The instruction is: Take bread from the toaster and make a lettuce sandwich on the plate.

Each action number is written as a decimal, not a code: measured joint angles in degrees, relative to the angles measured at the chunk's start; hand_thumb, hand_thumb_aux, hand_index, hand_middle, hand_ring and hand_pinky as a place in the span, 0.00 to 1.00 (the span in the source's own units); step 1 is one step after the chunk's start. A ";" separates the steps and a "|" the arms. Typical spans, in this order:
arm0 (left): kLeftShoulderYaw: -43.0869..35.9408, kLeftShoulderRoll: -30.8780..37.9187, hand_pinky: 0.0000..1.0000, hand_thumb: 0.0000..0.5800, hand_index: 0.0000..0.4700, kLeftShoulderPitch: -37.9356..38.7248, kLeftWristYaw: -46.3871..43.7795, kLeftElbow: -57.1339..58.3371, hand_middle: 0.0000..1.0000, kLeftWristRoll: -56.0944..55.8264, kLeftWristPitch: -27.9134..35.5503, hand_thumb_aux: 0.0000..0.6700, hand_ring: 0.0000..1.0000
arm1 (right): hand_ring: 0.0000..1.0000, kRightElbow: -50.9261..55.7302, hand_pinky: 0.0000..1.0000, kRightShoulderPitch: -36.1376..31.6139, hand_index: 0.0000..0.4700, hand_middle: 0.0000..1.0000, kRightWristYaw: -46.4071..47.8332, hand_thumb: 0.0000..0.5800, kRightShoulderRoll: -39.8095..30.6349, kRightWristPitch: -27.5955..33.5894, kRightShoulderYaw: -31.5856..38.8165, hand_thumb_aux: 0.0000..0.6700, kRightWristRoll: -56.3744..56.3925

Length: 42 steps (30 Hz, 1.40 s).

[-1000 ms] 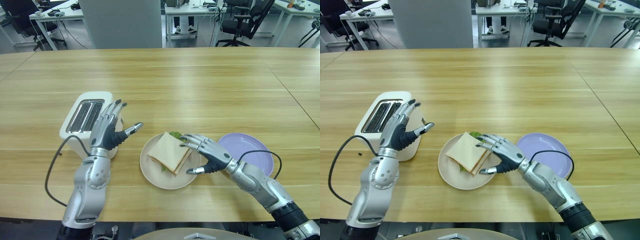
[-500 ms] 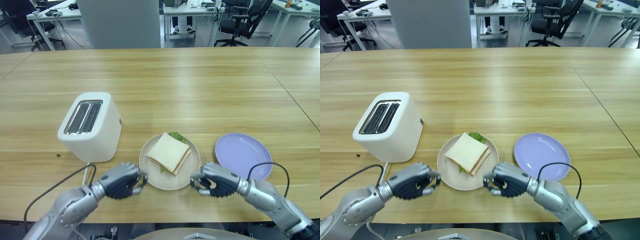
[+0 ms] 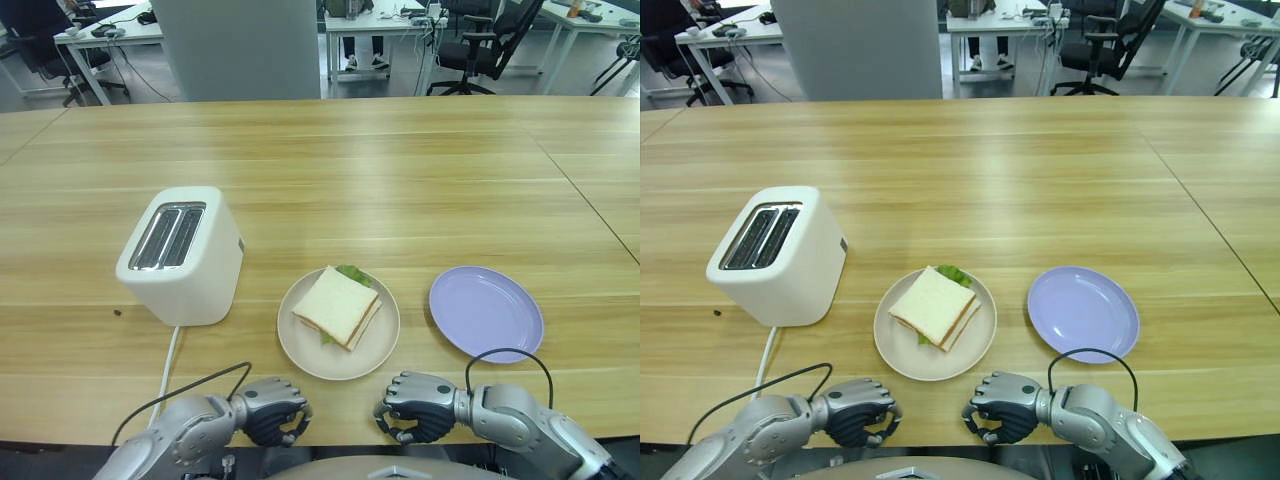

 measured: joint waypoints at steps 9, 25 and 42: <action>-5.56 -9.66 1.00 1.00 0.98 -19.88 9.13 16.23 1.00 9.54 0.41 1.00 1.00 | 1.00 22.80 1.00 -19.56 0.98 1.00 -8.45 1.00 10.71 -0.81 3.44 1.00 -5.82; -5.58 -15.02 1.00 1.00 0.98 -42.47 37.10 40.40 1.00 19.06 7.15 1.00 1.00 | 1.00 63.69 1.00 -48.18 0.98 1.00 -38.67 1.00 20.86 0.07 7.79 1.00 -15.23; 24.28 -23.74 0.00 0.00 0.00 -15.01 33.76 -3.12 0.00 -24.83 2.91 0.00 0.00 | 0.00 4.30 0.00 -15.52 0.00 0.00 -22.61 0.00 10.41 -1.05 -26.04 0.00 43.09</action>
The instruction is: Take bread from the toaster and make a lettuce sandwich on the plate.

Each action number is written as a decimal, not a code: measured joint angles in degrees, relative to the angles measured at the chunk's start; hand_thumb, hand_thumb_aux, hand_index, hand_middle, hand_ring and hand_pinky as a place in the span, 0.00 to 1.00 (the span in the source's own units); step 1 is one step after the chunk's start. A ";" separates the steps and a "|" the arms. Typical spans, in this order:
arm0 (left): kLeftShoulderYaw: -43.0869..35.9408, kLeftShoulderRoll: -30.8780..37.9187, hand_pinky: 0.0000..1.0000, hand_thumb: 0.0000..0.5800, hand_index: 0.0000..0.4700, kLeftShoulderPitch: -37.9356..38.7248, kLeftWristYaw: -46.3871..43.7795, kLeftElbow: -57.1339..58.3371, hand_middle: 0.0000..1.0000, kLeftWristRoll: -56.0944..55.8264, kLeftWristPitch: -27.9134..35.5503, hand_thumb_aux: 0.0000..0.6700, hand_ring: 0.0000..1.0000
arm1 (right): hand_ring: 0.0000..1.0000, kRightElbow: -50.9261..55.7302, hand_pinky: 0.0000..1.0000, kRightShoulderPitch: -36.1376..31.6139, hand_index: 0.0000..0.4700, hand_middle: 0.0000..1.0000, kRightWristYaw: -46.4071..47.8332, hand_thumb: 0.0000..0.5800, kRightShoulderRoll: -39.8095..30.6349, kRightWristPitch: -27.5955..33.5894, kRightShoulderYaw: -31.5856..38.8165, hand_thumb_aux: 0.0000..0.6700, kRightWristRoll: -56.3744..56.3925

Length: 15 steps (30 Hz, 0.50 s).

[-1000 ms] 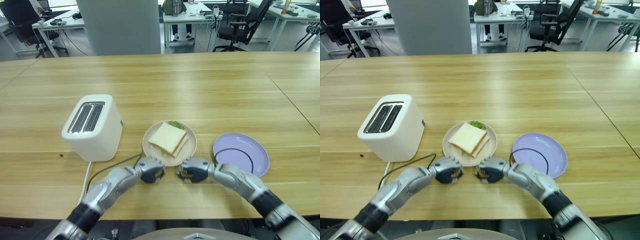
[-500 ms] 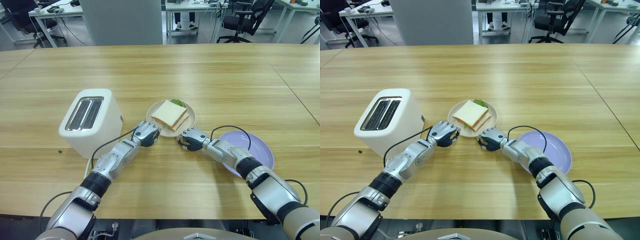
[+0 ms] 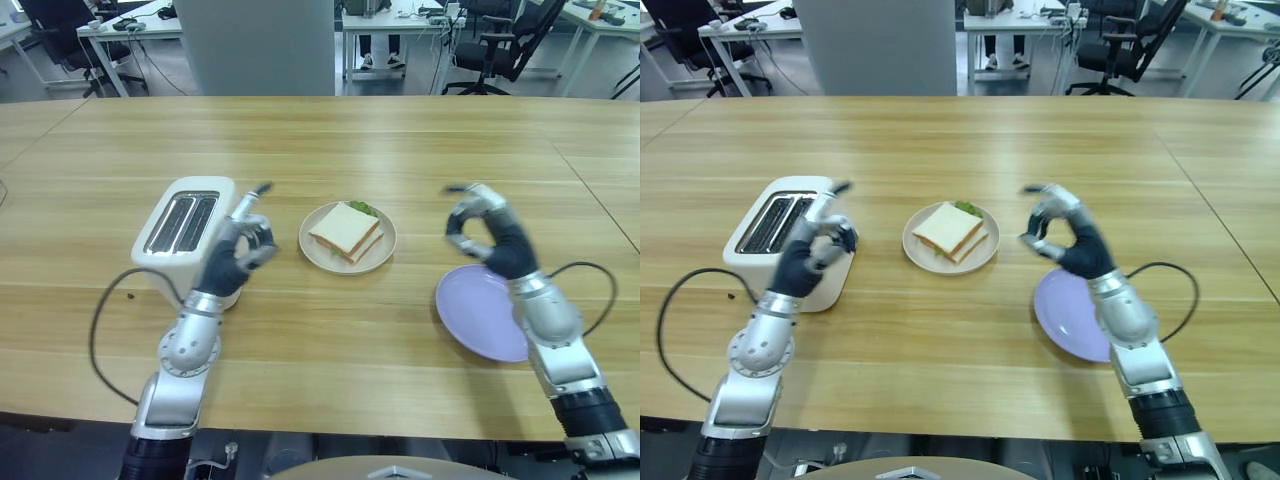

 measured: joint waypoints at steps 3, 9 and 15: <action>1.61 -1.26 0.00 0.00 0.00 3.04 -0.21 0.13 0.00 -4.18 -3.89 0.00 0.00 | 0.00 -2.65 0.00 4.60 0.00 0.00 -1.86 0.00 3.69 -0.21 -4.07 0.00 0.00; 1.92 -3.24 0.00 0.00 0.00 4.49 -2.91 3.41 0.00 -12.04 -13.66 0.00 0.00 | 0.00 2.63 0.00 7.13 0.00 0.00 -3.74 0.00 10.45 -7.45 -8.49 0.00 -1.36; 2.66 -3.53 0.00 0.00 0.00 3.46 -4.21 7.64 0.00 -13.91 -18.03 0.00 0.00 | 0.00 5.71 0.00 6.38 0.00 0.00 -0.45 0.00 11.74 -10.33 -9.02 0.00 0.19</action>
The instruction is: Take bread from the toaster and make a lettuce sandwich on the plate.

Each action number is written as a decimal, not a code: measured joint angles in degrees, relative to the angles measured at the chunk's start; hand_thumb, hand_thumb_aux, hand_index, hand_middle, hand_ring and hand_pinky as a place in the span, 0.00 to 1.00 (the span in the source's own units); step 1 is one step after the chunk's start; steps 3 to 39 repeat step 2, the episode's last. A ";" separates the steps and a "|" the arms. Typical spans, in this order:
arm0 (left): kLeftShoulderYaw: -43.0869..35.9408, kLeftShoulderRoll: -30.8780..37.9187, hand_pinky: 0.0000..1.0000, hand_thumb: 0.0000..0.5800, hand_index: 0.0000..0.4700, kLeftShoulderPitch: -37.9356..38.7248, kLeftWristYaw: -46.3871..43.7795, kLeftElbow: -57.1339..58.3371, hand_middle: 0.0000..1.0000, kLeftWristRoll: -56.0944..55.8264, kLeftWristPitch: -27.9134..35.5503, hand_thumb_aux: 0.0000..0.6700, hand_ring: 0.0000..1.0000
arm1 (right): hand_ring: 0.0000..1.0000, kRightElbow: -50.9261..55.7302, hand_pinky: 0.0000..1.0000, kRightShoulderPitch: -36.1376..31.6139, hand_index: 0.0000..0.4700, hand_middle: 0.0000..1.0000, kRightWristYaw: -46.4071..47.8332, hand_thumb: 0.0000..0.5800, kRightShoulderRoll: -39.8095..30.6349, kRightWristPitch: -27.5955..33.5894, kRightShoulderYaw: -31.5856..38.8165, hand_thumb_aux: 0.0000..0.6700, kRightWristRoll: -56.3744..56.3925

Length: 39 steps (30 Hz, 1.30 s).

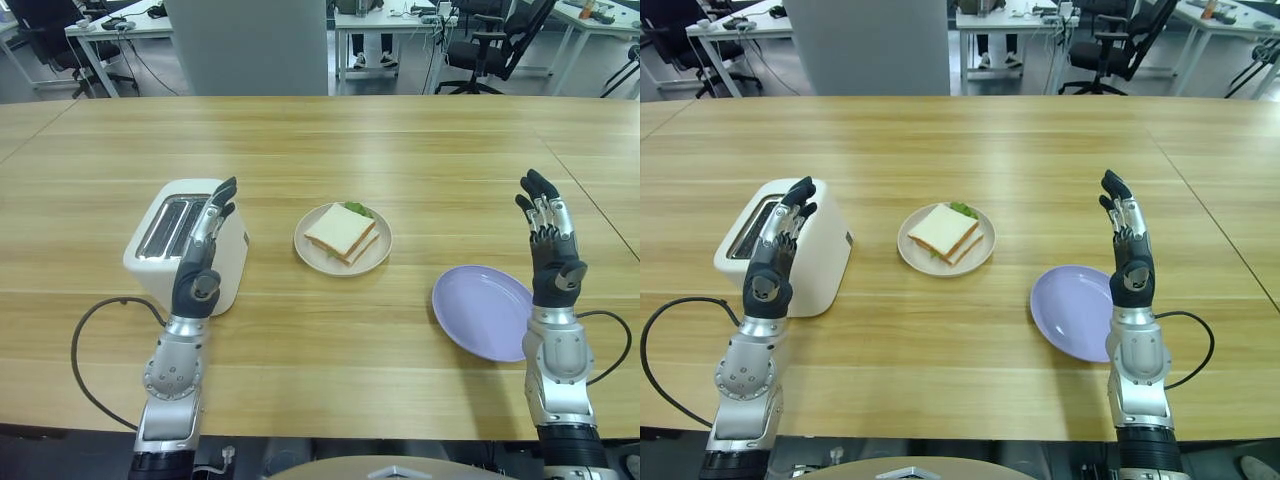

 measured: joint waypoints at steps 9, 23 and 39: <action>0.75 -0.07 0.00 0.00 0.00 -0.04 0.00 0.28 0.00 -0.54 -0.67 0.00 0.00 | 0.00 0.13 0.00 -0.76 0.00 0.00 0.95 0.00 0.59 -0.43 0.05 0.00 0.29; 0.75 -0.07 0.00 0.00 0.00 -0.04 0.00 0.28 0.00 -0.54 -0.67 0.00 0.00 | 0.00 0.13 0.00 -0.76 0.00 0.00 0.95 0.00 0.59 -0.43 0.05 0.00 0.29; 0.75 -0.07 0.00 0.00 0.00 -0.04 0.00 0.28 0.00 -0.54 -0.67 0.00 0.00 | 0.00 0.13 0.00 -0.76 0.00 0.00 0.95 0.00 0.59 -0.43 0.05 0.00 0.29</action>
